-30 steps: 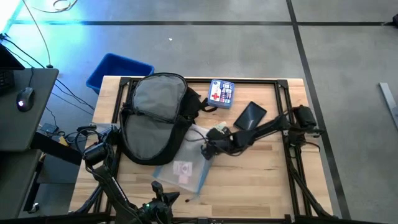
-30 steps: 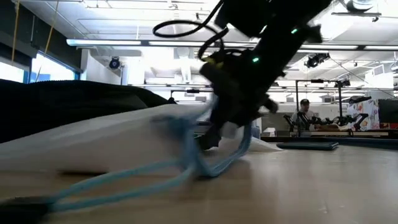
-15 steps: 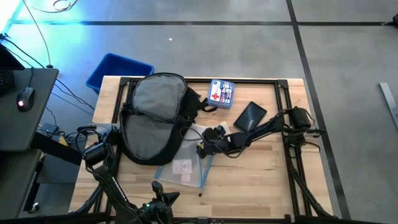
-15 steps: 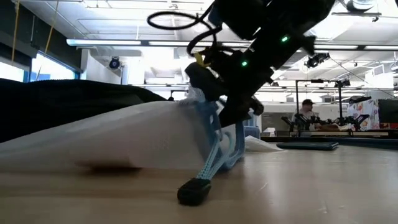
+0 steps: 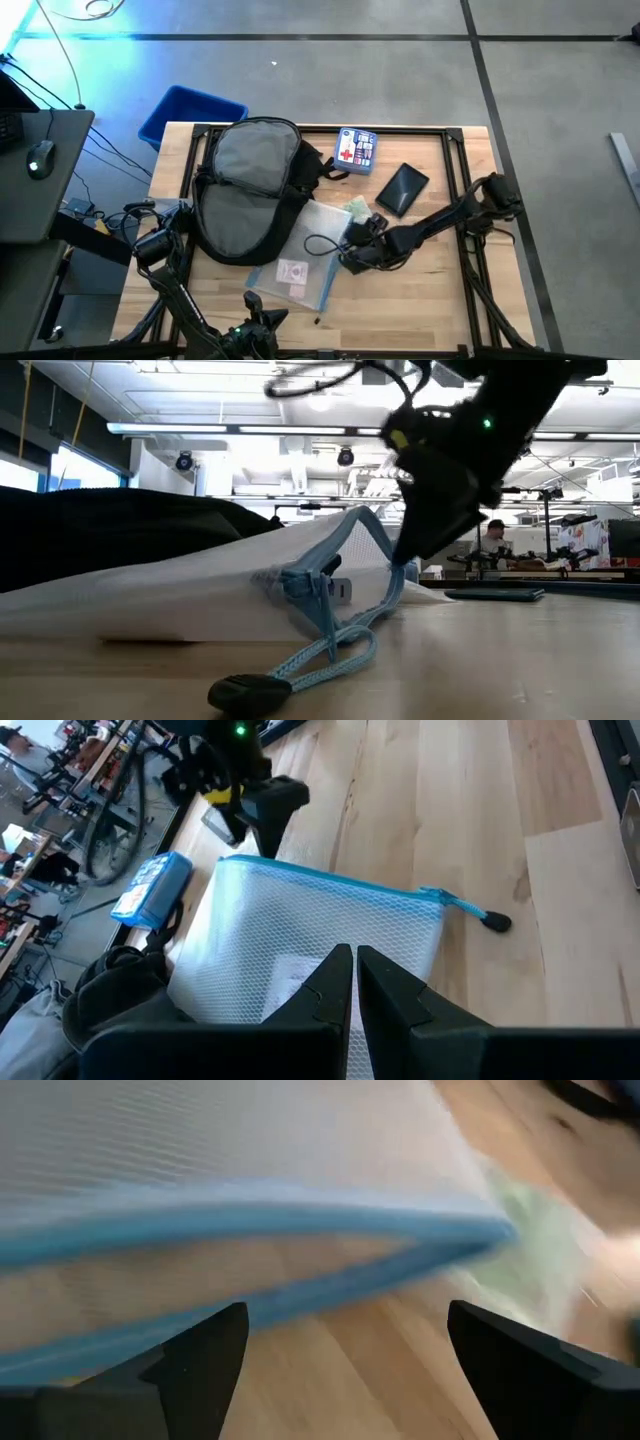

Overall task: Unpack backpack
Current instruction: Put the green earphones into the white zip bag

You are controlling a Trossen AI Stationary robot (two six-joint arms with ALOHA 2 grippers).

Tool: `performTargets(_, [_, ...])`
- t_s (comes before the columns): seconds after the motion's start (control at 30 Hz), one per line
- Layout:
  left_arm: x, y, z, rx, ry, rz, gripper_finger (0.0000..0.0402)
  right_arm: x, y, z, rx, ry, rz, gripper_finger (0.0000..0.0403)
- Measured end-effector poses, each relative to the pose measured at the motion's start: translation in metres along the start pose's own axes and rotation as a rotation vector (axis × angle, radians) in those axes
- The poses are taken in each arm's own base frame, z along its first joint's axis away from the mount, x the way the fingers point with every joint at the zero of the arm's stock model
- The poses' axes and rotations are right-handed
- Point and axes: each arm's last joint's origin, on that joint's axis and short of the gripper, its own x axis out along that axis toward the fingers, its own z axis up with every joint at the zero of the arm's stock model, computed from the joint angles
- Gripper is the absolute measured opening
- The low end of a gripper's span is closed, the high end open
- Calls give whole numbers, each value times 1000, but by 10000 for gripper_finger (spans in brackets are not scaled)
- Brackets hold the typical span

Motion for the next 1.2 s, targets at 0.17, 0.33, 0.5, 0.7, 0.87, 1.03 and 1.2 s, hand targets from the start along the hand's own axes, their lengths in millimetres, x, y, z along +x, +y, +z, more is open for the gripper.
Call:
performTargets(0.17, [0, 0, 0, 0, 0, 0, 0, 21, -29, 2, 82, 57, -150, 325])
performTargets(0.33, [0, 0, 0, 0, -5, 4, 0, 50, -60, 11, 169, 80, -198, 325])
performTargets(0.5, [0, 0, 0, 0, -4, 4, 0, 73, -72, 19, 225, 33, -71, 323])
performTargets(0.7, [0, 0, 0, 1, -4, 4, 0, 83, -81, 13, 302, -5, -8, 251])
performTargets(0.87, [0, 0, 0, 0, 6, -4, 0, 79, -78, -3, 297, 9, -55, 102])
performTargets(1.03, [0, 0, 0, 0, 7, -5, 0, 51, -60, -14, 199, 98, -38, 13])
performTargets(1.2, [0, 0, 0, -9, 12, -9, 0, -2, -36, -23, 135, 176, -1, 3])
